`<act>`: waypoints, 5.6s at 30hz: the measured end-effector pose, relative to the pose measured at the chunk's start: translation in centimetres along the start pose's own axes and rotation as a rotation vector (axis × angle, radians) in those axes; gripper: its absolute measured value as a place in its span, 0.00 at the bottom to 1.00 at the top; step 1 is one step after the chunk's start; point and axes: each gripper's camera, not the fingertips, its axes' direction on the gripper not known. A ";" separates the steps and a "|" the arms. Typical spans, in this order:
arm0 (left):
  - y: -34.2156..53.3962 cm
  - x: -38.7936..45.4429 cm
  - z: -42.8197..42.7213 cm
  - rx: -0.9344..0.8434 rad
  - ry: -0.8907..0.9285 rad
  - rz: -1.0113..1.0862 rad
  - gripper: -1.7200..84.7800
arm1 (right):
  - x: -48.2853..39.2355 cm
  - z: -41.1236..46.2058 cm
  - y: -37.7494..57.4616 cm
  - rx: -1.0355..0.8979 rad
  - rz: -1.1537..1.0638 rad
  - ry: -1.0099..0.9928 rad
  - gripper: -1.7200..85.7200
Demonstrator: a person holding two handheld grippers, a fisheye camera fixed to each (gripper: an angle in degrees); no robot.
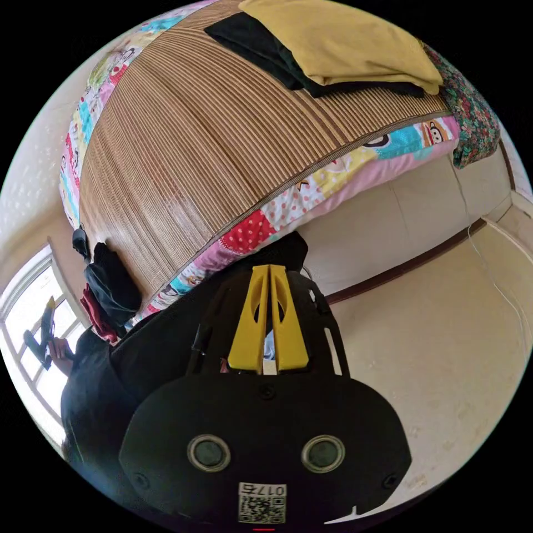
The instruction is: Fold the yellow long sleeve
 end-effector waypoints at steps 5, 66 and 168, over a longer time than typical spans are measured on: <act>-5.0 5.5 6.5 -0.172 0.054 0.033 0.01 | 2.1 -3.5 -1.5 -0.001 0.001 0.011 0.02; -1.2 9.7 16.3 0.635 -0.005 0.193 0.19 | -13.6 -16.6 40.0 0.814 -1.674 -1.276 0.02; 6.2 6.7 22.5 0.312 1.156 0.149 0.09 | -32.7 19.0 48.2 0.265 -2.174 -0.316 0.09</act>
